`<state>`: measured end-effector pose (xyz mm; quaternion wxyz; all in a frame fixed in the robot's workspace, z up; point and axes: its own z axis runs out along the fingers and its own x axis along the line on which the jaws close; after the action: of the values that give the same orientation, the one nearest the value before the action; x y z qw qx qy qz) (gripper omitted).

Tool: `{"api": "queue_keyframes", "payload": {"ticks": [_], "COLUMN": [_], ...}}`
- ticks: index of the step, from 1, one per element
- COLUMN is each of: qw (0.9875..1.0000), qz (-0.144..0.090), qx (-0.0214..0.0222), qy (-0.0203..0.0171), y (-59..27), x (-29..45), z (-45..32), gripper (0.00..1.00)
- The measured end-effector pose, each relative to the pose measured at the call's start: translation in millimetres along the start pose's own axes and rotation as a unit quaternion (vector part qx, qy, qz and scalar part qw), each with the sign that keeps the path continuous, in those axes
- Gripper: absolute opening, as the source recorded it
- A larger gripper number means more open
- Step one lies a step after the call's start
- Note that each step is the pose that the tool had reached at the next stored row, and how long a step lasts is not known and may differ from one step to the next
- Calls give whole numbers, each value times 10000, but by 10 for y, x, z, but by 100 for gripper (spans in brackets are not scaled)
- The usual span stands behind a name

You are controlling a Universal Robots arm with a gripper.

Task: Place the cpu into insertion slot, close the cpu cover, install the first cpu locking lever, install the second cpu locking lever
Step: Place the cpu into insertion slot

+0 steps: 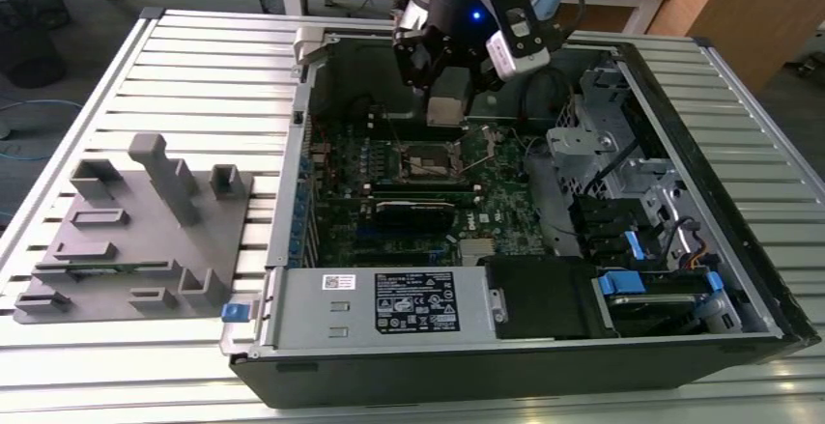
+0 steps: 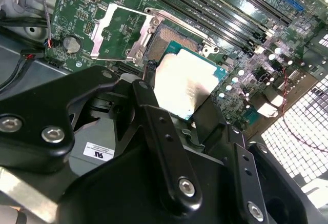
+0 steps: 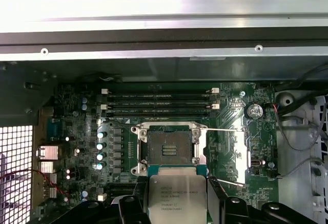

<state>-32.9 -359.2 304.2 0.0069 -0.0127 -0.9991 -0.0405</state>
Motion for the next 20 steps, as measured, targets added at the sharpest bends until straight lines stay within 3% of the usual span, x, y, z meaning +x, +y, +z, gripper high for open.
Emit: {"api": "queue_keyframes", "payload": {"ticks": [20], "qw": [10000], "qz": [0], "qx": [0], "qy": [0], "y": [-13], "x": [-2], "z": [164], "gripper": [54]}}
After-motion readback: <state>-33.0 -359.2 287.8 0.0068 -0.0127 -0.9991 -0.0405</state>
